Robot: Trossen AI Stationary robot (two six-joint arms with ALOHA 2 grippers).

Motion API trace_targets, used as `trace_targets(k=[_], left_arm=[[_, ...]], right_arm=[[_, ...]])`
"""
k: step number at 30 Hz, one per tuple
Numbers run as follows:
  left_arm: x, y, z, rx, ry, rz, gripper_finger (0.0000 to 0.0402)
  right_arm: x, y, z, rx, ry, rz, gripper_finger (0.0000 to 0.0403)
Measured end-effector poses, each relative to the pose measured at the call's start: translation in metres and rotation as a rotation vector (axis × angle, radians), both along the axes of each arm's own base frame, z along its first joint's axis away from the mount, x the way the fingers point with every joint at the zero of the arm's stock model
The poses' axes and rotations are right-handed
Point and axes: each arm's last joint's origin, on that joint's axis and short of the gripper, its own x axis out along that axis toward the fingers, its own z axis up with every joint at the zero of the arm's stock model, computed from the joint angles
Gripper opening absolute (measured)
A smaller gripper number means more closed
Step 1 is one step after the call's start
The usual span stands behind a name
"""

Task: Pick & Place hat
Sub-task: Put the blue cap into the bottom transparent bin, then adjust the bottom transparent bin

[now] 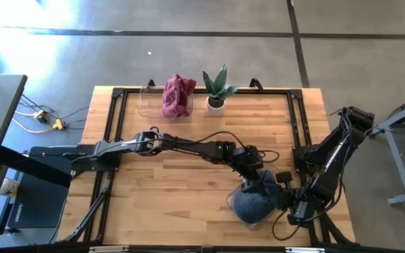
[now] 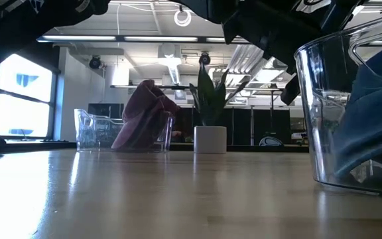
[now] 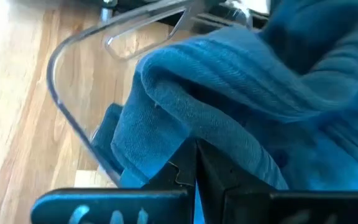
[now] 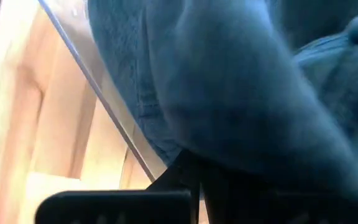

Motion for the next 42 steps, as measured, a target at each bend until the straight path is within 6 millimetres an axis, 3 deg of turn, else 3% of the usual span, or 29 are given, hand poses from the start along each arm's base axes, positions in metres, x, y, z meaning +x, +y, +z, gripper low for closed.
trace_targets(k=[6,10,14,17,21,24,27,31,36,39,42], left_arm=[[0.001,0.0,0.001,-0.018,-0.008,0.005,0.0],[-0.002,0.0,0.012,-0.044,0.024,0.022,0.0],[-0.015,0.001,0.063,-0.041,-0.027,0.032,0.0],[-0.039,0.003,0.103,-0.017,-0.017,0.065,0.0],[-0.063,0.0,0.134,0.011,-0.003,0.095,0.0],[-0.078,-0.022,0.154,0.026,-0.035,0.087,0.0],[-0.101,-0.058,0.165,0.042,-0.001,0.056,0.0],[-0.122,-0.11,0.159,0.023,0.081,0.059,0.0],[-0.14,-0.173,0.129,-0.012,0.203,0.072,0.0],[-0.143,-0.198,0.105,-0.043,0.257,0.081,0.0],[-0.15,-0.21,0.08,-0.009,0.345,0.103,0.0]], right_arm=[[-0.007,0.002,-0.021,0.081,0.065,0.052,0.0],[-0.01,0.005,-0.012,0.129,0.136,-0.011,0.0],[-0.006,0.016,0.022,0.309,0.141,-0.071,0.0],[-0.005,0.023,0.046,0.431,0.175,-0.094,0.0],[-0.004,0.027,0.083,0.563,0.133,-0.107,0.0],[0.0,0.024,0.11,0.595,-0.02,-0.148,0.0],[0.009,0.006,0.125,0.534,-0.19,-0.339,0.0],[0.03,-0.027,0.111,0.377,-0.161,-0.563,0.0],[0.058,-0.065,0.071,0.271,-0.1,-0.654,0.0],[0.07,-0.09,0.043,0.237,-0.098,-0.761,0.0],[0.073,-0.114,0.016,0.216,-0.053,-0.868,0.0]])
